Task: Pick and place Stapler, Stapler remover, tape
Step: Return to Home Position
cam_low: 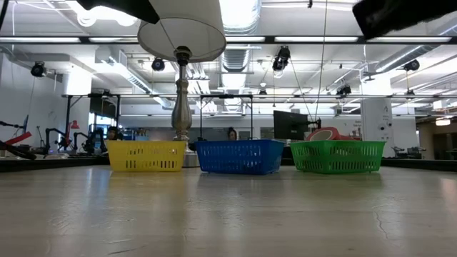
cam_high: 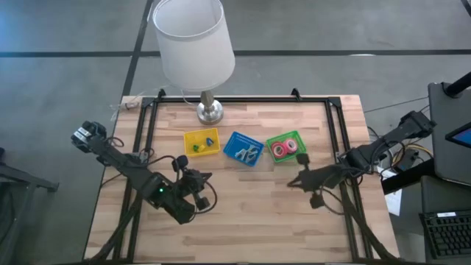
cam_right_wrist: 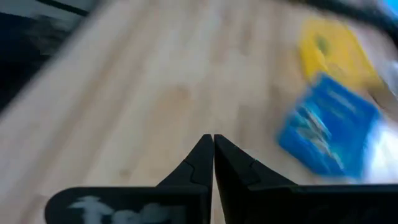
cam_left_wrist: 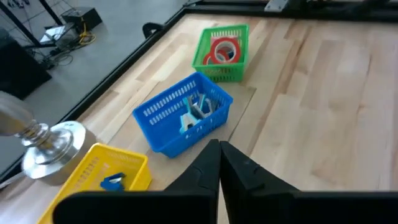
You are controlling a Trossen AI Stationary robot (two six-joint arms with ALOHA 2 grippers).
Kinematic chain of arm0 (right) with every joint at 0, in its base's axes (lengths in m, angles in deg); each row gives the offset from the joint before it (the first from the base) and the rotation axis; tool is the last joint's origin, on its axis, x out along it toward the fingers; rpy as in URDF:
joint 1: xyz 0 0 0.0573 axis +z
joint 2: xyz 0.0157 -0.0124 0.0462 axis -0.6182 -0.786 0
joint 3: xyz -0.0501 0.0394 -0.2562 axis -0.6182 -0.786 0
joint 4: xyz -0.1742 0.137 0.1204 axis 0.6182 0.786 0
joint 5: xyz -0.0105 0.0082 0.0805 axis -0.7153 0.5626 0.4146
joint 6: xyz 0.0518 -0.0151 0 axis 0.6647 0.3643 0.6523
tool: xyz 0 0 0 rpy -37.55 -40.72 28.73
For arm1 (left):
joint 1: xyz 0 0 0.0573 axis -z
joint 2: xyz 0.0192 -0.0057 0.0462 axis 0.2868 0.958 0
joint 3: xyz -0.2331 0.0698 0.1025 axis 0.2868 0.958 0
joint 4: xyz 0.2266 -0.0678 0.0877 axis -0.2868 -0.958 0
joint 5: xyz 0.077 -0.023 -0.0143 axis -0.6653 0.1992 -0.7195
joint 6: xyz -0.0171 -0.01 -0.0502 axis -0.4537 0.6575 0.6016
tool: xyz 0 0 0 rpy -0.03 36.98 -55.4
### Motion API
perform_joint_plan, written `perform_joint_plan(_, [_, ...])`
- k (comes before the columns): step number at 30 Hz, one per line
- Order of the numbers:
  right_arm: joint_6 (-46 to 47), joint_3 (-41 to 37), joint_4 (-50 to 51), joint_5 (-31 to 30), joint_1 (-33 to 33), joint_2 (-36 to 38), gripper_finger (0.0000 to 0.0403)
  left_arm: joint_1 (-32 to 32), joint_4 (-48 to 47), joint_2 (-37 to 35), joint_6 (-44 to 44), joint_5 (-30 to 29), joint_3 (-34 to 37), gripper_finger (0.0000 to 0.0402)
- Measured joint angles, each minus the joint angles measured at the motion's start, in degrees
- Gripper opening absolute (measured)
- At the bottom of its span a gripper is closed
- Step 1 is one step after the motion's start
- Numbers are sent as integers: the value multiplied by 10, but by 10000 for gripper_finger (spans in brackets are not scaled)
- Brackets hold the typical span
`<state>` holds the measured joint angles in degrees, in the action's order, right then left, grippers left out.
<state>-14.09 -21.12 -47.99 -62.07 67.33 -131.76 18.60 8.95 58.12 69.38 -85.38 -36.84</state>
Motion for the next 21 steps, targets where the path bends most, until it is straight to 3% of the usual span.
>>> perform_joint_plan(5, [-112,-34,-108,87,0,13,8,1,-47,-8,40,-2,0,5])
perform_joint_plan(12, [-114,-77,-112,93,0,63,8,2,-78,-8,90,-2,23,5])
perform_joint_plan(17, [-113,-125,-129,88,-2,132,8,2,-38,-8,114,-2,78,4])
perform_joint_plan(21, [-116,-170,-182,87,-16,189,8,-3,54,-9,92,28,128,4])
